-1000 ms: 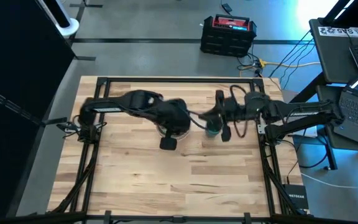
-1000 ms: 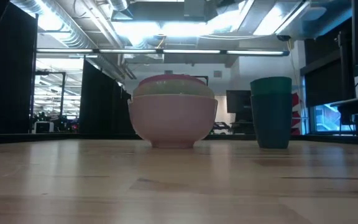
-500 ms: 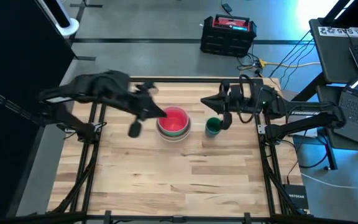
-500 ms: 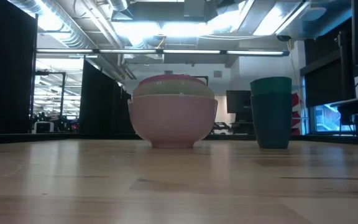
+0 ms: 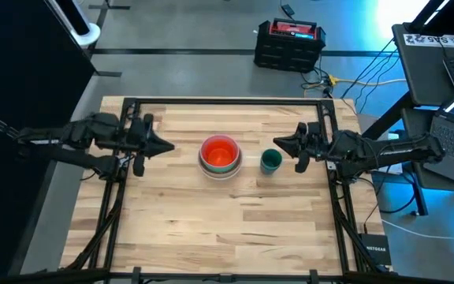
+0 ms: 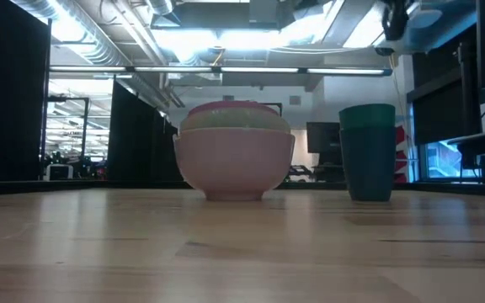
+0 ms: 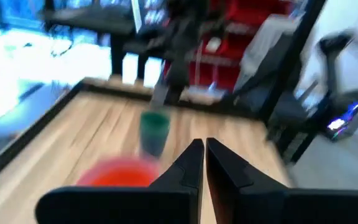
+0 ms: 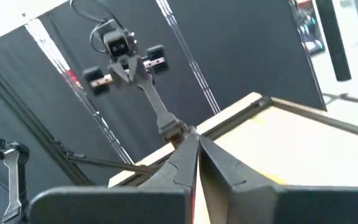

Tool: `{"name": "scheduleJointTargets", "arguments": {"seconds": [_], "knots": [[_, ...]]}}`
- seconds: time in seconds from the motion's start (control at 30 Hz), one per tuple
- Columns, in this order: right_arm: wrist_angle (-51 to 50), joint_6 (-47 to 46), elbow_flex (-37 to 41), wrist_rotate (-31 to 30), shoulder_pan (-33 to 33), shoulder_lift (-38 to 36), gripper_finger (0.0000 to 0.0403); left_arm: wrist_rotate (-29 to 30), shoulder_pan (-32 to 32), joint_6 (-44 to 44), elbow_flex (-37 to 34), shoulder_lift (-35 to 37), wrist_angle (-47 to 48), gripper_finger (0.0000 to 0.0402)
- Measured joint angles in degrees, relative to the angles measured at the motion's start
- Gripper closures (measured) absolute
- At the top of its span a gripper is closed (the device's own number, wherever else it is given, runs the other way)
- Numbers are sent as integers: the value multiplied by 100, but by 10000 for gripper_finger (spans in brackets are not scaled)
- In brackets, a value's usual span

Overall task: Nest bowls inside each other
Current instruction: Return to Home Position

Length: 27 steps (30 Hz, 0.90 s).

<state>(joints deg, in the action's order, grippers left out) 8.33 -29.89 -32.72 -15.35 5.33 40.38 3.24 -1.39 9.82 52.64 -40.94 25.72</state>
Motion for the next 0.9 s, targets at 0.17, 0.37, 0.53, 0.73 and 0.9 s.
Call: {"name": "scheduleJointTargets", "arguments": {"seconds": [0.17,0.37,0.53,0.73,0.9], "knots": [[-165,-255,61,437,-2,-96,403,43,-106,1113,-687,372,497,401],[472,425,522,1239,243,-130,403,-288,-301,1182,-2278,381,-1653,401],[2232,649,1497,765,564,-185,403,-445,-440,1185,-3390,386,-4083,401],[3328,1068,2205,931,546,-185,403,-468,-438,840,-3605,387,-4591,401],[3891,1294,2699,1383,375,-188,403,-465,-397,619,-3622,386,-4608,401]]}}
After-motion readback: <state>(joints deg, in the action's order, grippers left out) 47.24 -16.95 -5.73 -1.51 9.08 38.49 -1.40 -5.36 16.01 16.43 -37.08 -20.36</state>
